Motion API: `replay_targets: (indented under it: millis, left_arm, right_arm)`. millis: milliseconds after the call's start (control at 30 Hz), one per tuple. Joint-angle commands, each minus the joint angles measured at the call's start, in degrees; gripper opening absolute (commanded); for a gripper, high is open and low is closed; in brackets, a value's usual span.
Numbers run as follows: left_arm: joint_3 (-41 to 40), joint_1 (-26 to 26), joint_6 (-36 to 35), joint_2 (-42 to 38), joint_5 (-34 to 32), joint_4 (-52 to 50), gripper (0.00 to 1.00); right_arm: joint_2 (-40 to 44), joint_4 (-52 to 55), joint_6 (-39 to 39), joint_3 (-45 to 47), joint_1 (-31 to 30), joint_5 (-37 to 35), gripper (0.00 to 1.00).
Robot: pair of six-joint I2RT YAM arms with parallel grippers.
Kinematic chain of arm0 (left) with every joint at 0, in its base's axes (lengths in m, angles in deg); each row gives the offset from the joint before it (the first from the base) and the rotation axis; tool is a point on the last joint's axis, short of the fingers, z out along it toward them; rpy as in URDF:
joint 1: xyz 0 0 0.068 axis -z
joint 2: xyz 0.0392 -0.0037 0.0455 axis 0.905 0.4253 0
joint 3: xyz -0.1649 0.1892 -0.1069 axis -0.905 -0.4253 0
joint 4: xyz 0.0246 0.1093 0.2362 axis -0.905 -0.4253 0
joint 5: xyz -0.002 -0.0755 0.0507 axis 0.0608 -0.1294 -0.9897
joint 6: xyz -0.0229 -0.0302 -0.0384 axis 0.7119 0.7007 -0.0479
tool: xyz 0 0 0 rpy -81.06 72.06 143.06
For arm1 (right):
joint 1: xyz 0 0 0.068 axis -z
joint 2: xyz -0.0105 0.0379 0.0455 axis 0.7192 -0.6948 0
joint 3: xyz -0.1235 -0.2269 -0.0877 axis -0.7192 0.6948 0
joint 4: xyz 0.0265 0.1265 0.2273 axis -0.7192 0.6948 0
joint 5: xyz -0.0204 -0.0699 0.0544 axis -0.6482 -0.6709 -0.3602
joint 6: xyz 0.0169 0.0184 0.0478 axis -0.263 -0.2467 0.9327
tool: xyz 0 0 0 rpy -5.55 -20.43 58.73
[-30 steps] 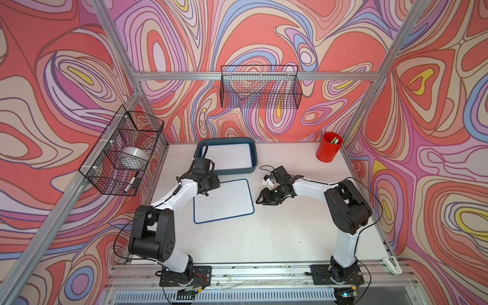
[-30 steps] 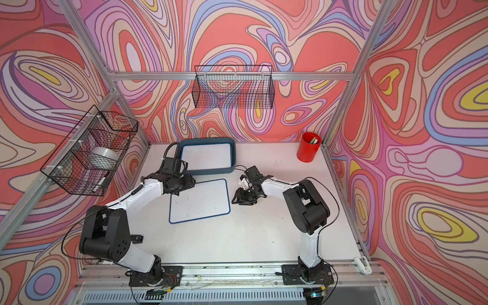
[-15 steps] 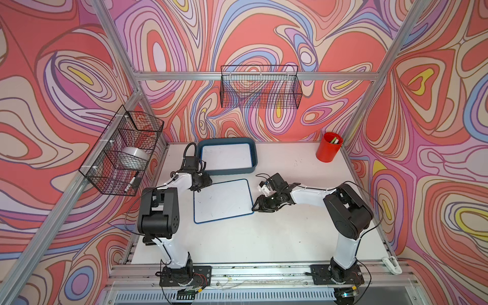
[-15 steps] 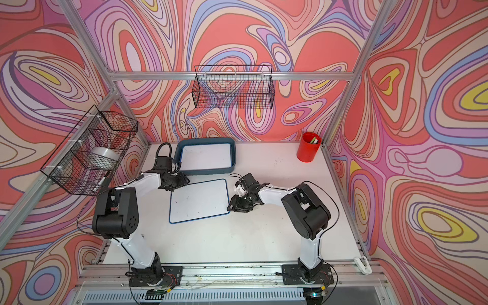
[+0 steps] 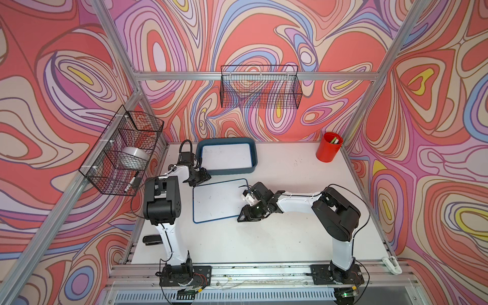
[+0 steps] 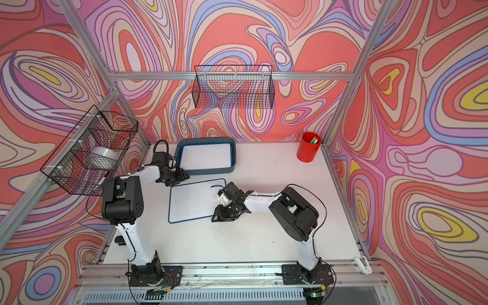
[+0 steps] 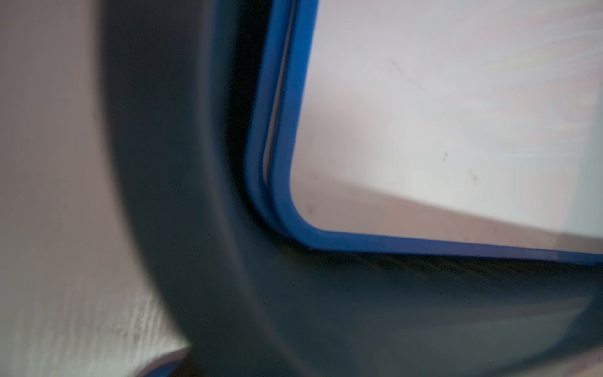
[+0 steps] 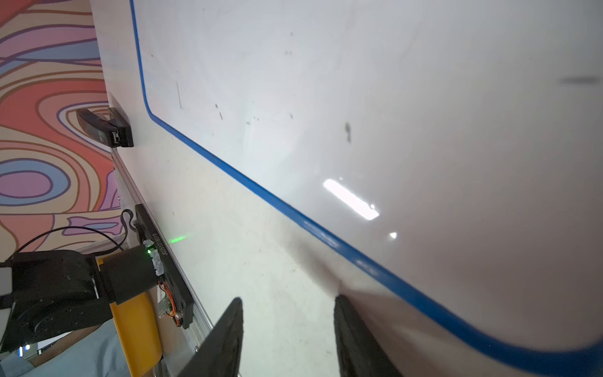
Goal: Put the whiteboard into the storage box
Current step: Adjust the whiteboard at the center of the board.
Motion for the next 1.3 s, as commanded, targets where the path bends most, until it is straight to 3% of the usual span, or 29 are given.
replay_targets:
  millis: [0,467,800,1000,1133,1267]
  left_arm:
    - [-1.1,-0.2,1.2,0.5,1.5,-2.6,0.58]
    - [-16.9,7.1,6.0,-10.5,2.2,-3.5,0.57]
    - [-29.6,22.6,14.4,-17.3,2.2,0.4,0.58]
    - [-31.7,28.2,19.5,-19.5,2.9,2.9,0.57]
    - [-31.5,31.9,21.4,-19.4,3.7,4.4,0.57]
    - [-30.9,33.9,23.1,-16.2,6.3,8.6,0.57]
  right_arm:
    - [-1.1,-0.4,1.2,0.0,-0.1,-3.5,0.47]
    - [-2.1,-2.6,4.5,2.1,2.6,-8.1,0.48]
    - [1.7,-4.0,3.0,8.4,13.9,-9.5,0.48]
    - [4.7,-2.8,3.1,10.4,15.9,-9.6,0.48]
    - [3.9,-8.7,6.2,13.6,15.8,-4.8,0.48]
    - [1.7,-21.2,11.6,16.8,15.8,5.3,0.48]
